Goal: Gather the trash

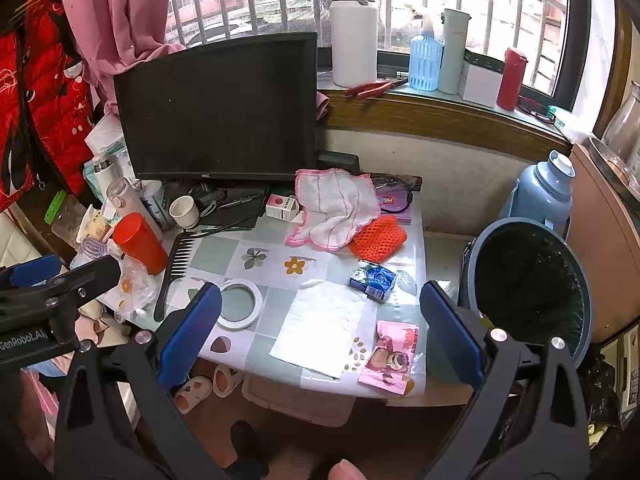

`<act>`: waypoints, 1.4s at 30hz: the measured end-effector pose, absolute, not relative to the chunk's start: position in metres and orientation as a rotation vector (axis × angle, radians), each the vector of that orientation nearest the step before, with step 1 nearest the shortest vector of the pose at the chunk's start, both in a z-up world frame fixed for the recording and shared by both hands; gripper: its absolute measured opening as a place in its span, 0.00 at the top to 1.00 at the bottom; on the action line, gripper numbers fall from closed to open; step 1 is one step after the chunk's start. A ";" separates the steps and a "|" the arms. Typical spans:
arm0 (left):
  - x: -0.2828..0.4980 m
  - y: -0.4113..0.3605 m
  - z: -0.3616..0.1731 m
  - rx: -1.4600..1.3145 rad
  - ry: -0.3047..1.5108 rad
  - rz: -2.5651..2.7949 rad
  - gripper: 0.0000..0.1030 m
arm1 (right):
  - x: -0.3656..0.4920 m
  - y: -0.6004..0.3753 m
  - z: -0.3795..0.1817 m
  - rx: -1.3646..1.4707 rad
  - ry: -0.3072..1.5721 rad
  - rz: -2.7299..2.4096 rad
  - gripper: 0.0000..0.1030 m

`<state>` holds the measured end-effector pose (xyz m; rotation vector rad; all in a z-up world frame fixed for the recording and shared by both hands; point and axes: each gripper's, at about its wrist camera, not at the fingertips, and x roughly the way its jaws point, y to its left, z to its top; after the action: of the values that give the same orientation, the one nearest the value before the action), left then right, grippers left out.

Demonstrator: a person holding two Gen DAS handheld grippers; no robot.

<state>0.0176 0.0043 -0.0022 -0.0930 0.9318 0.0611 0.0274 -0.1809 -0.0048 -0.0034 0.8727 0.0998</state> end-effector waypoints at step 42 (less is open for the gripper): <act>0.018 -0.005 -0.016 -0.089 0.953 0.066 0.05 | 0.036 -0.203 -0.015 0.008 0.911 0.150 0.05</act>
<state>0.0183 -0.0052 -0.0159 -0.0894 0.9526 0.0665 0.0356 -0.2034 -0.0153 0.0079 0.9111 0.1504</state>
